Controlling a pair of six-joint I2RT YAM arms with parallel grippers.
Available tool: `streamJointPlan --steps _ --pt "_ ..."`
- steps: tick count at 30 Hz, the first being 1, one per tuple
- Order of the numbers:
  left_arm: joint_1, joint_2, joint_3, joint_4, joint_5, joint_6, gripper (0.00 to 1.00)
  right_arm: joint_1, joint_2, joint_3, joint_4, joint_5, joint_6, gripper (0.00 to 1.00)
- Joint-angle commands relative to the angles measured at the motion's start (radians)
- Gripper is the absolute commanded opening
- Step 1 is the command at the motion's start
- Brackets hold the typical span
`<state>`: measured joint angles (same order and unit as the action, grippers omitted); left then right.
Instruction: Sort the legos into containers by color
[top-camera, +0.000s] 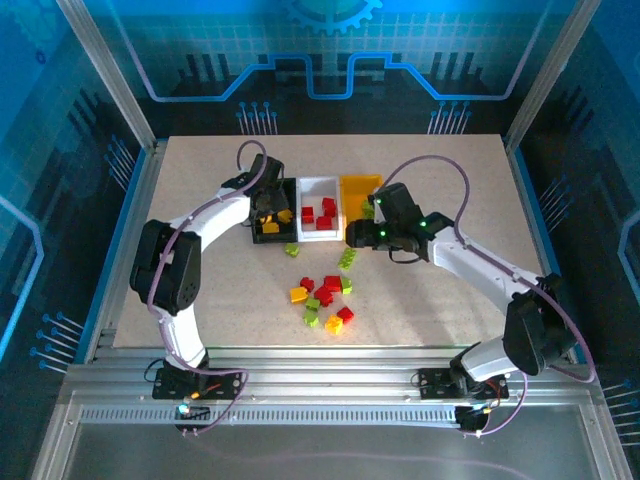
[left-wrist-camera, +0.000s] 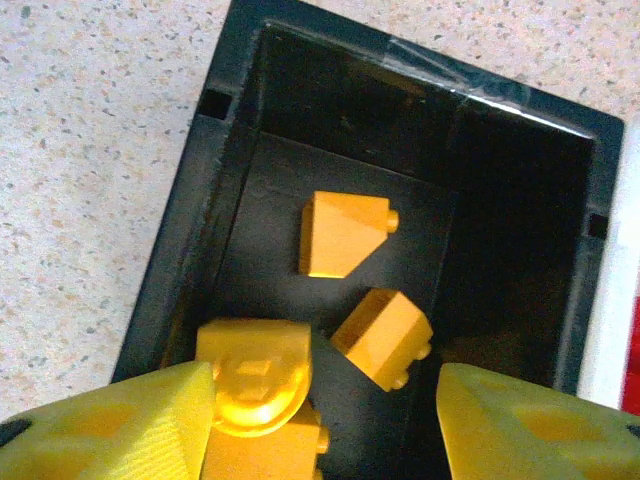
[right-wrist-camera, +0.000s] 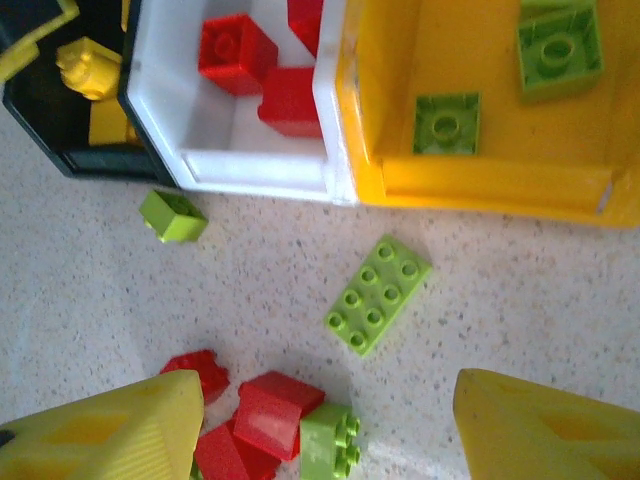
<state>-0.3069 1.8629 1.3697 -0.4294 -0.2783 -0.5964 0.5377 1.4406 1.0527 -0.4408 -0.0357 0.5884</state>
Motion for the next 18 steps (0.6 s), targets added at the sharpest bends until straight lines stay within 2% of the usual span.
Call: streamJointPlan --steps 1,6,14,18 --pt "-0.006 -0.065 0.019 -0.016 0.059 -0.018 0.73 0.03 -0.017 -0.031 0.0 -0.013 0.037 0.69" --pt "-0.052 -0.244 -0.071 0.034 0.113 -0.043 0.99 0.077 0.016 -0.057 0.012 0.035 0.091 0.69" --pt "-0.215 -0.547 -0.342 0.088 0.094 -0.056 0.99 0.135 0.203 0.022 0.03 0.141 0.195 0.68" --pt "-0.231 -0.685 -0.517 0.093 0.1 -0.11 0.99 0.155 0.3 0.093 0.002 0.233 0.233 0.68"
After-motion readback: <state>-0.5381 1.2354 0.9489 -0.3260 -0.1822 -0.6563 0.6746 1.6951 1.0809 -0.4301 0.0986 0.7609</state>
